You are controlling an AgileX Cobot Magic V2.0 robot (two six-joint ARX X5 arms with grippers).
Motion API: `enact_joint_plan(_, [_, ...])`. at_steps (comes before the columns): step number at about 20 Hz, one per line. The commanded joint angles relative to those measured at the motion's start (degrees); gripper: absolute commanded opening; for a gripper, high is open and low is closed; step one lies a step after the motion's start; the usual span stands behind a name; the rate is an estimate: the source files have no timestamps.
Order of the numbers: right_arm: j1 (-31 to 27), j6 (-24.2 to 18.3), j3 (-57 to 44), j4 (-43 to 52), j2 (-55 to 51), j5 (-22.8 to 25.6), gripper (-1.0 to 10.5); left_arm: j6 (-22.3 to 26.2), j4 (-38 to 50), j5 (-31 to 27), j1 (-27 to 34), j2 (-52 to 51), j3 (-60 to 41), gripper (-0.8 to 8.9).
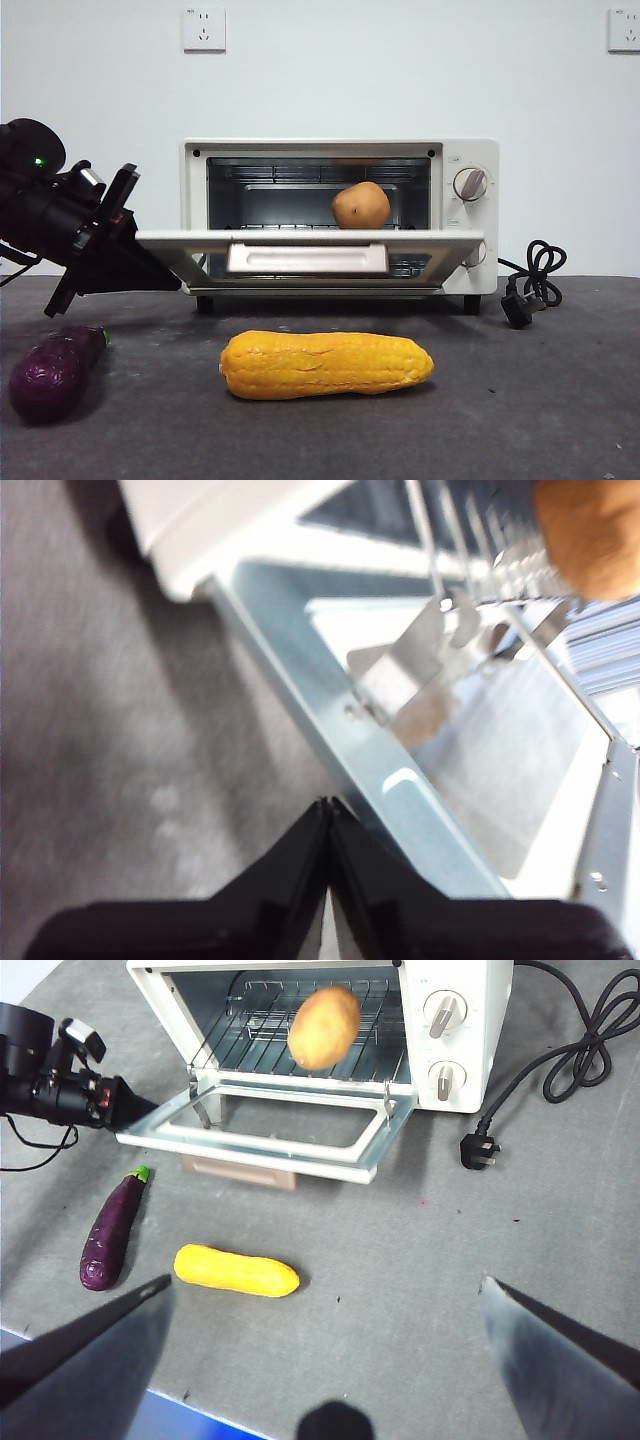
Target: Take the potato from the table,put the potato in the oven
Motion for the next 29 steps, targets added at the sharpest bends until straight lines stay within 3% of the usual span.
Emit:
enact_joint_plan(1, [0.1, 0.4, 0.0, 0.4, -0.1, 0.2, 5.0, -2.9, 3.9, 2.7, 0.2, -0.8, 0.2, -0.08])
enact_joint_plan(9, [0.1, 0.4, 0.0, 0.3, -0.1, 0.3, 5.0, -16.8, 21.9, 2.5, 0.5, -2.2, 0.2, -0.08])
enact_joint_plan(18, [0.1, 0.3, 0.0, 0.3, -0.1, 0.2, 5.0, -16.7, 20.1, 4.1, 0.3, -6.7, 0.2, -0.08])
enact_joint_plan(23, [0.1, -0.3, 0.0, 0.3, -0.1, -0.1, 5.0, -10.0, 8.2, 0.7, 0.3, -19.4, 0.2, -0.07])
enact_joint_plan(29, [0.1, -4.0, 0.0, 0.4, 0.7, -0.2, 5.0, 6.9, -22.0, -13.2, -2.0, -41.2, 0.2, -0.08])
